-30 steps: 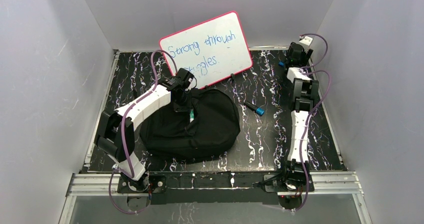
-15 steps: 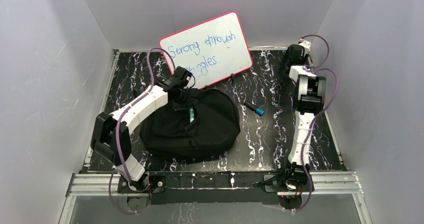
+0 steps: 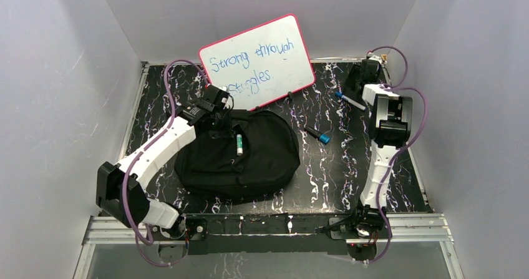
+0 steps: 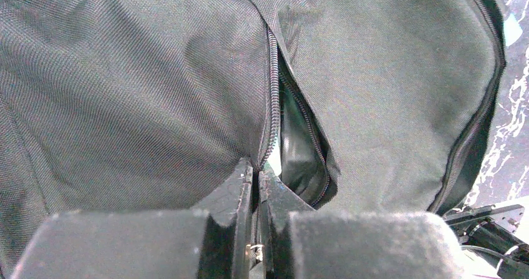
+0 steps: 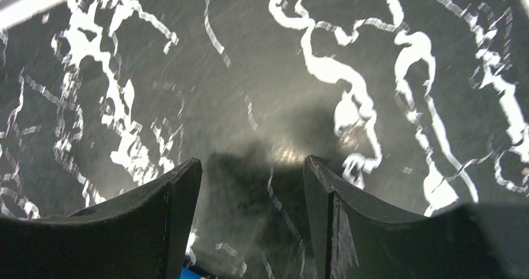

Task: Pack the student bag
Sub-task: Move the stationery to the center of the board.

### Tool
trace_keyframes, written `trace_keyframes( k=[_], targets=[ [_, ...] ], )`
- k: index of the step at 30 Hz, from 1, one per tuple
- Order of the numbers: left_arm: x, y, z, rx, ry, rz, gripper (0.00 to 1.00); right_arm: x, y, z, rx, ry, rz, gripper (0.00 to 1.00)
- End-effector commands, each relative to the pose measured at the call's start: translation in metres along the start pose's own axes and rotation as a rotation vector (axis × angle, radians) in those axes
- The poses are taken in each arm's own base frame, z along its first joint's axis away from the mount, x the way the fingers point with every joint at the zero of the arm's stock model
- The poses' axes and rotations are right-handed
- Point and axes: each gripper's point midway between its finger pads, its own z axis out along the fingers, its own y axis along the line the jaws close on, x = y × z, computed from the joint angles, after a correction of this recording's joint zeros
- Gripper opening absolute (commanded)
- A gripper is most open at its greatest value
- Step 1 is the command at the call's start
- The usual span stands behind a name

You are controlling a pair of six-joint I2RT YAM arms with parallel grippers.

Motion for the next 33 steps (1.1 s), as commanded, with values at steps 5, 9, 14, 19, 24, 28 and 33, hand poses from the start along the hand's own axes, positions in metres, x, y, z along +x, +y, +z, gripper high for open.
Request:
trace_keyframes(
  k=[5,9,14,19,24,28,33],
  targets=[
    [-0.006,-0.008,-0.029,0.075,-0.079,-0.033,0.00,0.067,0.025,-0.042,-0.083,0.256,-0.036,0.70],
    [-0.009,-0.009,-0.037,0.089,-0.100,-0.034,0.00,0.086,0.019,-0.067,-0.038,0.321,-0.006,0.70],
    [-0.010,-0.009,-0.045,0.102,-0.119,-0.030,0.00,0.099,0.014,-0.101,-0.029,0.339,0.032,0.70],
    [-0.008,-0.008,-0.047,0.103,-0.124,-0.026,0.00,0.109,0.021,-0.135,-0.082,0.380,0.055,0.71],
    [-0.011,-0.010,-0.047,0.109,-0.129,-0.026,0.00,0.128,0.032,-0.160,-0.169,0.449,0.063,0.72],
    [-0.014,-0.013,-0.048,0.118,-0.134,-0.031,0.00,0.139,0.035,-0.173,-0.207,0.490,0.045,0.73],
    [-0.016,-0.017,-0.047,0.132,-0.130,-0.034,0.00,0.141,0.036,-0.182,-0.211,0.504,0.023,0.73]
  ],
)
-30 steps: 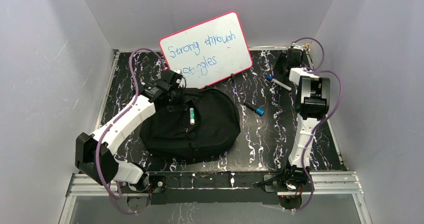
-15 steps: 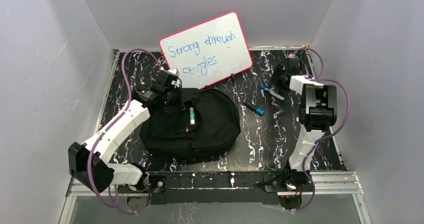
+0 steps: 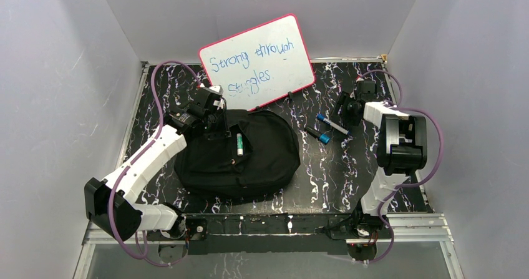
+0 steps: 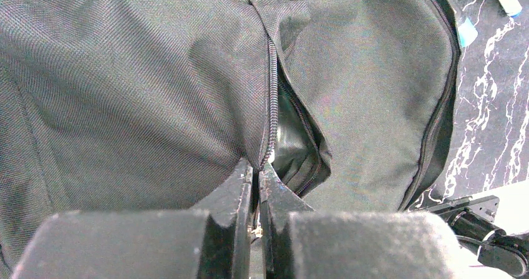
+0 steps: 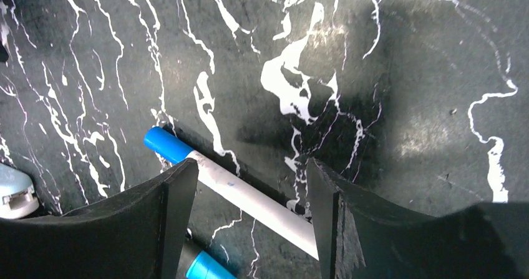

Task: Pack the student bag
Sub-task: Move the stationery to the center of the board, then pick up the stationery from the center of the board.

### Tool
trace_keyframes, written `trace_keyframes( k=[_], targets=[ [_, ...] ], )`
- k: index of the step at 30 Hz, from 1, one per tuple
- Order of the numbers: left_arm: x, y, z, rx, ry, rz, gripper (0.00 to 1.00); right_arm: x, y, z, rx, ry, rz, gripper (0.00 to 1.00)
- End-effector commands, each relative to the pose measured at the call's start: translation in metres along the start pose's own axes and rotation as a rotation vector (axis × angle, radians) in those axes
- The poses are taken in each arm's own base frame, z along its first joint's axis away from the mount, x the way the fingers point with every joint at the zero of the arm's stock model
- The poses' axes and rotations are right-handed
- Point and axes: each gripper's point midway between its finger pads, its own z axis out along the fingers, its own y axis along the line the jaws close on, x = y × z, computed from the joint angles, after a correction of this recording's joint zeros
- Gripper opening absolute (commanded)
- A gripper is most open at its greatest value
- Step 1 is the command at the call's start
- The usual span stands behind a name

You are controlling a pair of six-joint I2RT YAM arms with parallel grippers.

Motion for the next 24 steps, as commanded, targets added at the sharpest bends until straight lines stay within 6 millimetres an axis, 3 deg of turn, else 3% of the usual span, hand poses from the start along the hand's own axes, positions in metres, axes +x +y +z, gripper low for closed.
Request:
trace_keyframes(
  k=[1,3,10,14,24],
  targets=[
    [-0.014,-0.016,-0.014,0.076,-0.051,-0.018,0.00,0.030,0.005,-0.012,-0.015,0.103,-0.015,0.73],
    [-0.015,-0.017,-0.014,0.077,-0.052,-0.019,0.00,0.036,0.002,-0.013,0.000,0.121,-0.029,0.73],
    [-0.013,-0.023,-0.016,0.107,-0.037,-0.020,0.00,0.065,0.028,-0.017,0.034,0.178,-0.167,0.72],
    [-0.013,-0.023,-0.015,0.109,-0.034,-0.018,0.00,0.076,0.033,-0.018,0.087,0.199,-0.222,0.70],
    [-0.010,-0.022,-0.015,0.108,-0.030,-0.018,0.00,0.081,0.012,-0.011,0.233,0.249,-0.306,0.57]
  ],
)
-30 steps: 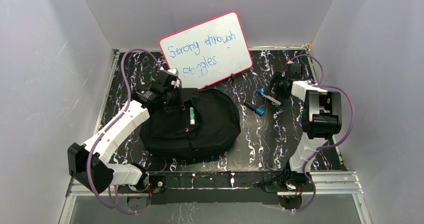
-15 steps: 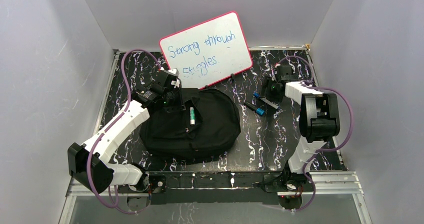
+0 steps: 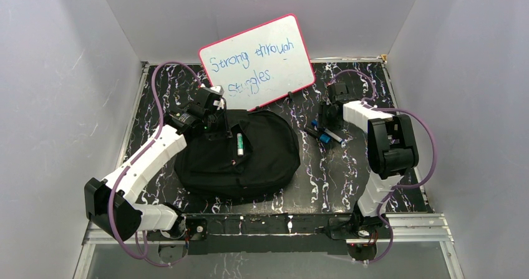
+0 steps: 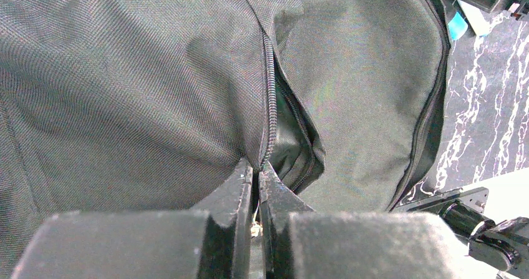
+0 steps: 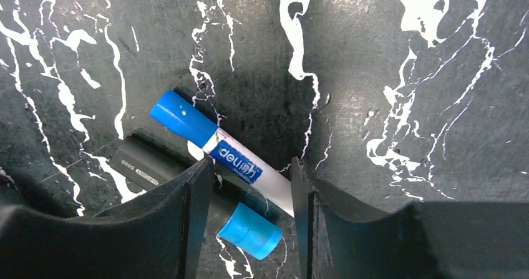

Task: Pack the student bag
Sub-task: Pick up the stationery from the center of the board.

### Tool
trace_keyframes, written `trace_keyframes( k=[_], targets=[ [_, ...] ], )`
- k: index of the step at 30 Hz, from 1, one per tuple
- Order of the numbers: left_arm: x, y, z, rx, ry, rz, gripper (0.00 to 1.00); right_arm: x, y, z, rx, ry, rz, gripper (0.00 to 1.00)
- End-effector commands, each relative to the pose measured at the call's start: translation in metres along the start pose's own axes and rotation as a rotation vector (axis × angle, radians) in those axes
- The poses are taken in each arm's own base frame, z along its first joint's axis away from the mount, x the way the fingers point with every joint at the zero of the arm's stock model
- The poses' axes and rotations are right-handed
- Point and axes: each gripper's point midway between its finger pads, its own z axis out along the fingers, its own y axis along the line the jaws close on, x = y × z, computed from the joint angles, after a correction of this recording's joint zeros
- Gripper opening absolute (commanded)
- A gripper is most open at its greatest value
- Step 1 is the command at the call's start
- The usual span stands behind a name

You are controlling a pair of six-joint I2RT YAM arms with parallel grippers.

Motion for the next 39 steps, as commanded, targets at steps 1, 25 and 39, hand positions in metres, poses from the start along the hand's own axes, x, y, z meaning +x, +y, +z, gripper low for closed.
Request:
trace_keyframes(
  k=[1,25,39],
  targets=[
    [-0.013,-0.017,-0.014,0.080,-0.048,-0.011,0.00,0.025,-0.018,0.007,0.098,0.118,-0.042,0.56],
    [-0.025,-0.026,-0.014,0.101,-0.062,0.006,0.00,-0.052,-0.020,-0.077,0.159,-0.189,0.008,0.00],
    [-0.031,-0.028,-0.015,0.098,-0.076,0.011,0.00,-0.050,0.182,-0.231,-0.683,-0.444,0.174,0.00]
  ],
)
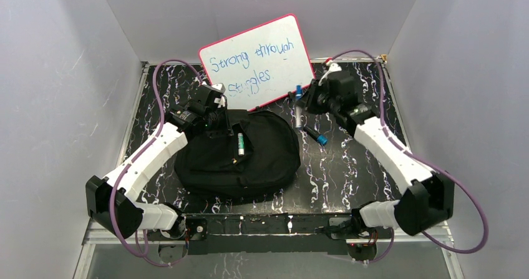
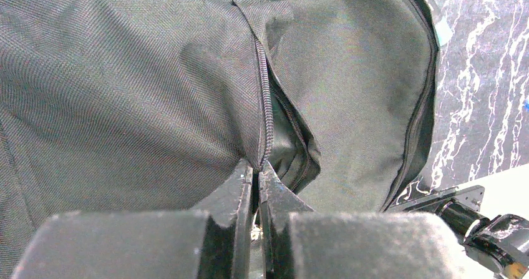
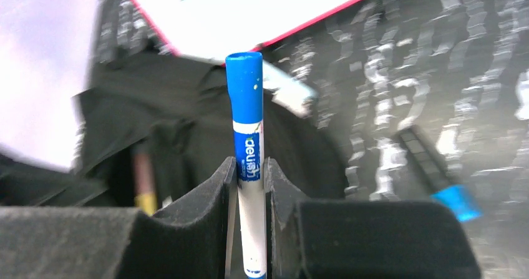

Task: Pack the student bag
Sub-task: Pick up the stationery from the center of the board, then place the stationery in the student bag.

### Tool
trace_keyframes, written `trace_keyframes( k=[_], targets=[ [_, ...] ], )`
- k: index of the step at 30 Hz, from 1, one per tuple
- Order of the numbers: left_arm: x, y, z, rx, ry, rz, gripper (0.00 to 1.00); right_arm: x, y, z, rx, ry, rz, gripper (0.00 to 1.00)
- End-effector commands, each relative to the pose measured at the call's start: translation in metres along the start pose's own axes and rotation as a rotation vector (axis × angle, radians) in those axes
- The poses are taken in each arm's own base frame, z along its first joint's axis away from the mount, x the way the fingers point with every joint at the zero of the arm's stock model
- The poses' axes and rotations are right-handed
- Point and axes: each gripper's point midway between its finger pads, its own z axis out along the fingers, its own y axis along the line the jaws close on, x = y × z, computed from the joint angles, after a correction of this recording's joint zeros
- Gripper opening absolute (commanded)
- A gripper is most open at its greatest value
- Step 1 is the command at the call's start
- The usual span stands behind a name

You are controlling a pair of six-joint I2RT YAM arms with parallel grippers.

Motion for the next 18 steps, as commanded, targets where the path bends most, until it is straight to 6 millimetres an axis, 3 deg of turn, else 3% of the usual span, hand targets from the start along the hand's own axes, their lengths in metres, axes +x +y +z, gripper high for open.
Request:
trace_keyframes(
  k=[1,4,14,18],
  targets=[
    [-0.026,-0.023,-0.014,0.087,-0.076,0.005,0.00,0.007,0.084,-0.028,-0.269,-0.129,0.156,0.00],
    [-0.025,-0.023,-0.017,0.089,-0.077,0.009,0.00,0.019,0.111,-0.039,-0.377,-0.214,0.221,0.00],
    [-0.016,-0.022,-0.020,0.102,-0.055,0.016,0.00,0.065,0.159,-0.011,-0.542,-0.191,0.352,0.00],
    [-0.017,-0.023,-0.024,0.108,-0.061,0.018,0.00,0.075,0.179,-0.002,-0.589,-0.228,0.299,0.00]
  ],
)
